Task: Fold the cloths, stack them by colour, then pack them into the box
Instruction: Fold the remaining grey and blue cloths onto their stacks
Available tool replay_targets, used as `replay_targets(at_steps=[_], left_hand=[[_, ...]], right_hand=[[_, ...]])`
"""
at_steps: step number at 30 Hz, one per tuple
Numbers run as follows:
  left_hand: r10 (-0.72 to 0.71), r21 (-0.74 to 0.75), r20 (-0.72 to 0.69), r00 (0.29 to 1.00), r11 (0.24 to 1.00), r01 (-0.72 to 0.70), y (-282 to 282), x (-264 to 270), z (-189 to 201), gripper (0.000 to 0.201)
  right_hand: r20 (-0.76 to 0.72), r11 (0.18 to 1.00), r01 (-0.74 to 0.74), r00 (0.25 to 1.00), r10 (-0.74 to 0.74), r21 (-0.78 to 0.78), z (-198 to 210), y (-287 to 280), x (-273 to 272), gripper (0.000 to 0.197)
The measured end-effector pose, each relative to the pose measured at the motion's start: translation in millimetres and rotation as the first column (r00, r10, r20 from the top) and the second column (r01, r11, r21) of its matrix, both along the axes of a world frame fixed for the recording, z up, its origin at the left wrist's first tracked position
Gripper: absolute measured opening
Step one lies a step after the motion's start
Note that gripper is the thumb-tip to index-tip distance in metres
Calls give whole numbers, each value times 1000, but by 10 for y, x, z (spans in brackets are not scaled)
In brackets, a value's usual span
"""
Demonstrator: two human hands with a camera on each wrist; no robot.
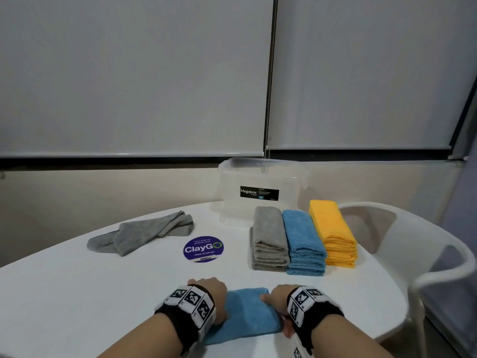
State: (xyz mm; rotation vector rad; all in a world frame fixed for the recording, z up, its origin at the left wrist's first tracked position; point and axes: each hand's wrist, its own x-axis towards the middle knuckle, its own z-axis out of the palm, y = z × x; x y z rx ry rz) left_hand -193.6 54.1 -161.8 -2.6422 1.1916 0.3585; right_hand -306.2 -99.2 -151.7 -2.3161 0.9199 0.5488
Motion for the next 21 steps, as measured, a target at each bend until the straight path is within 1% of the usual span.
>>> replay_targets(at_steps=[1, 2, 4, 7, 8, 9, 10, 11, 12, 13, 14, 15, 16, 17, 19, 20, 21], left_hand=[[-12, -18, -24, 1000, 1000, 12, -10, 13, 8, 46], [-25, -21, -43, 999, 999, 24, -21, 18, 28, 45], [-55, -35, -74, 996, 998, 52, -42, 30, 124, 40], [-126, -106, -176, 976, 988, 109, -90, 40, 361, 36], [-153, -144, -211, 965, 982, 124, -110, 27, 481, 35], [-175, -188, -242, 955, 974, 131, -139, 25, 600, 32], [-190, -244, -270, 944, 962, 123, -173, 44, 709, 27], [-204, -314, -292, 934, 943, 108, -203, 55, 825, 23], [-212, -389, -326, 921, 918, 73, -254, 85, 925, 21], [-225, -474, -361, 905, 880, 30, -326, 121, 1019, 19], [-248, -563, -388, 888, 826, -15, -430, 167, 1084, 18], [-277, -650, -408, 870, 757, -64, -546, 186, 1147, 17], [-306, -721, -461, 833, 676, -151, -684, 196, 1185, 17], [-343, -772, -518, 784, 582, -256, -836, 185, 1204, 20], [-380, -783, -608, 697, 433, -446, -1166, 193, 1164, 29], [-384, -769, -636, 670, 393, -504, -1324, 204, 1123, 32], [-391, -756, -654, 648, 365, -544, -1474, 209, 1089, 37]], right_hand=[[1, 1000, -10, 1000, 10, -4, 3, 5, -36, 40], [34, 1000, -8, 999, 7, 7, 0, 5, -76, 38], [97, 997, 46, 994, -52, 61, 8, 5, -172, 39], [146, 991, 43, 987, -61, 124, 23, -62, -272, 55], [191, 986, 59, 978, -88, 155, 33, -105, -300, 61], [265, 976, 85, 954, -138, 203, 43, -159, -328, 67], [364, 954, 128, 904, -226, 272, 74, -210, -368, 69], [463, 925, 165, 827, -320, 343, 98, -272, -395, 64], [574, 900, 180, 716, -397, 398, 130, -331, -419, 53], [670, 883, 178, 591, -450, 435, 169, -396, -422, 43], [738, 871, 160, 475, -480, 464, 239, -446, -419, 38], [770, 854, 122, 384, -510, 505, 316, -486, -405, 34], [778, 841, 81, 341, -528, 535, 403, -502, -380, 30], [784, 838, 40, 333, -524, 543, 480, -514, -351, 34], [813, 867, -7, 352, -464, 498, 558, -634, -251, 62], [830, 885, -22, 360, -427, 465, 584, -707, -197, 72], [839, 899, -18, 365, -402, 439, 621, -793, -144, 75]])
